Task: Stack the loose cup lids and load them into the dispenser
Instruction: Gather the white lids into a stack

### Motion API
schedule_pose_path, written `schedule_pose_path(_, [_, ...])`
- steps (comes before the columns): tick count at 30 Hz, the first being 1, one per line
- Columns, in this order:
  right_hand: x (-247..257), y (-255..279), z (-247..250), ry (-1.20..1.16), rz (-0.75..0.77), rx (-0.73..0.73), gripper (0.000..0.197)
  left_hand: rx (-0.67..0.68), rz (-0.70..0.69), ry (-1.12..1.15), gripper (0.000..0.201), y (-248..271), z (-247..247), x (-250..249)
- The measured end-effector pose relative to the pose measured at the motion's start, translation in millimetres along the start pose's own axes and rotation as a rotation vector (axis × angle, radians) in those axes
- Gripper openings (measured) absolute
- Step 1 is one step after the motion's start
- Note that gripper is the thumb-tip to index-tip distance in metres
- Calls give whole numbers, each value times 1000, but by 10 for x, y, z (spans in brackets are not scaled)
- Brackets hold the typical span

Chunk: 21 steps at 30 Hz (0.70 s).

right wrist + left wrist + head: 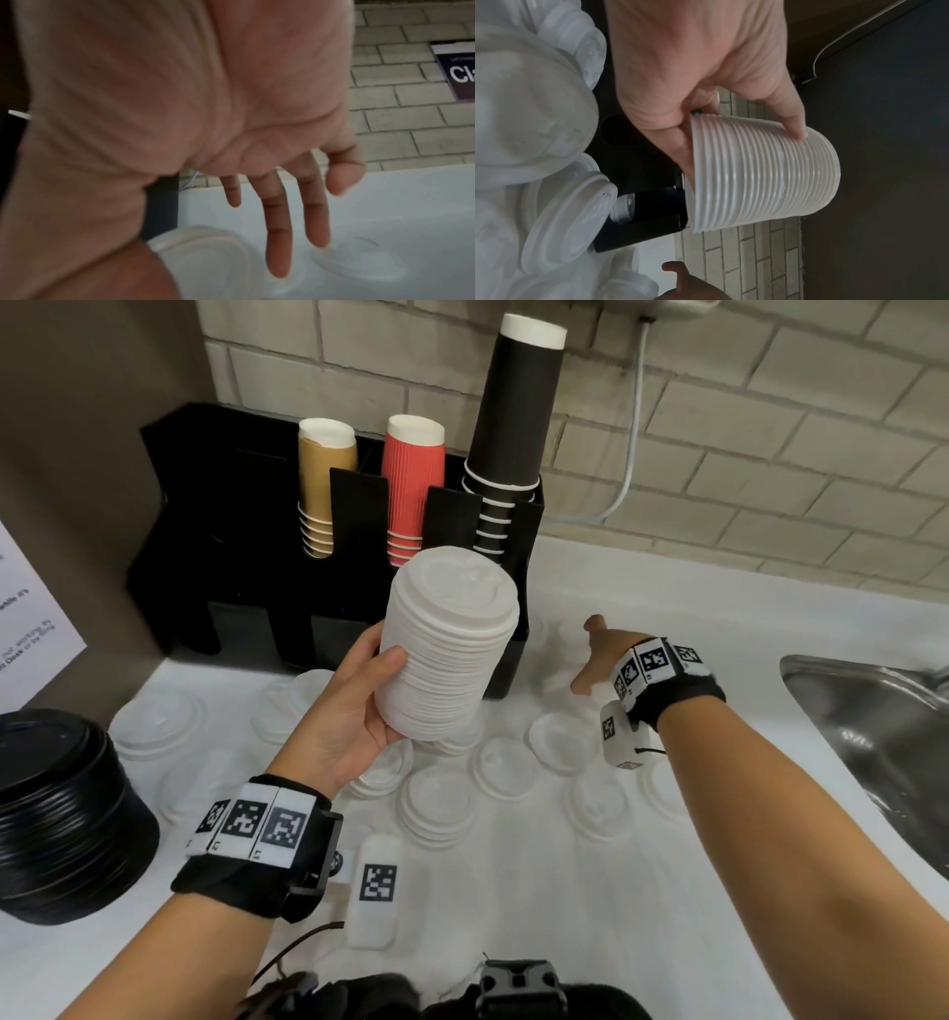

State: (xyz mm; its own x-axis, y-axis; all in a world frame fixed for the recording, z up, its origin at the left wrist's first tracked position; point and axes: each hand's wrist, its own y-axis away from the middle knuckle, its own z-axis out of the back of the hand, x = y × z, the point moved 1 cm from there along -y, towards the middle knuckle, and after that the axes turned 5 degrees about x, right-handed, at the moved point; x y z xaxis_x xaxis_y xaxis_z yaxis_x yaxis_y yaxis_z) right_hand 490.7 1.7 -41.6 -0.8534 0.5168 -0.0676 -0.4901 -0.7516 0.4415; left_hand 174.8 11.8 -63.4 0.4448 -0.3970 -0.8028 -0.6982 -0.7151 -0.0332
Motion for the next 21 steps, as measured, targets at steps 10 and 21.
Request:
schedule_pose_path(10, [-149,-75,-431,-157,7,32,88,5,13,-12,101,-31,-43,58])
schedule_pose_path(21, [-310,-80,-545,-96,-27,-13,92,-16,0,15,92,-52,14,64])
